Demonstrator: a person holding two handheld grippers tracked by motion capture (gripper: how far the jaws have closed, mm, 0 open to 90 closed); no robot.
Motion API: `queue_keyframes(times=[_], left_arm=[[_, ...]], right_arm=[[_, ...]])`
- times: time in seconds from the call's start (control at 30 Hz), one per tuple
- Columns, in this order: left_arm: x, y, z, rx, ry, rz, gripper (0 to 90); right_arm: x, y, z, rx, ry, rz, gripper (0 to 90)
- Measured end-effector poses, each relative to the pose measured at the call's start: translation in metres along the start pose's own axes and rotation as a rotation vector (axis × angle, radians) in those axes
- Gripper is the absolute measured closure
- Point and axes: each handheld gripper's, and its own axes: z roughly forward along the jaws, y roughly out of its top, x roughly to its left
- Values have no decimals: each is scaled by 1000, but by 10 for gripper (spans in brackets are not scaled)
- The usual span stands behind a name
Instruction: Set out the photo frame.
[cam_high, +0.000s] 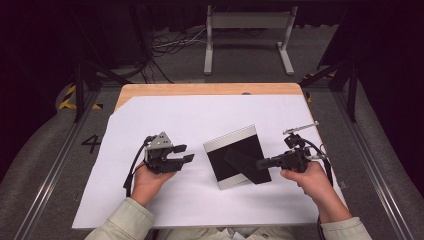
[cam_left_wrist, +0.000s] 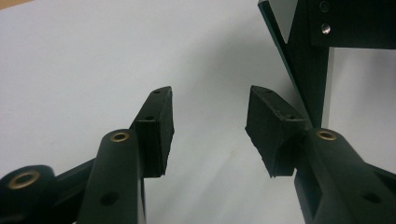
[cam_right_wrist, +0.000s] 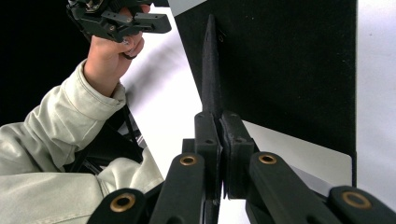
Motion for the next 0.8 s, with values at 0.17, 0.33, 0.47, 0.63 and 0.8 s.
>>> queue_keyframes(times=[0.17,0.33,0.47,0.63,0.8], left_arm=[[0,0,0,2,3,0,517],[-1,0,1,2,0,-2,518],[-1,0,1,2,1,-3,518],[-1,0,2,4,-1,1,518],[-1,0,2,5,-1,-2,518]], right_arm=[[0,0,0,-13,29,0,877],[3,0,1,-28,37,-7,879],[3,0,1,-51,28,-15,879],[2,0,-2,-102,5,-13,880],[2,0,-6,-181,-24,-49,880]])
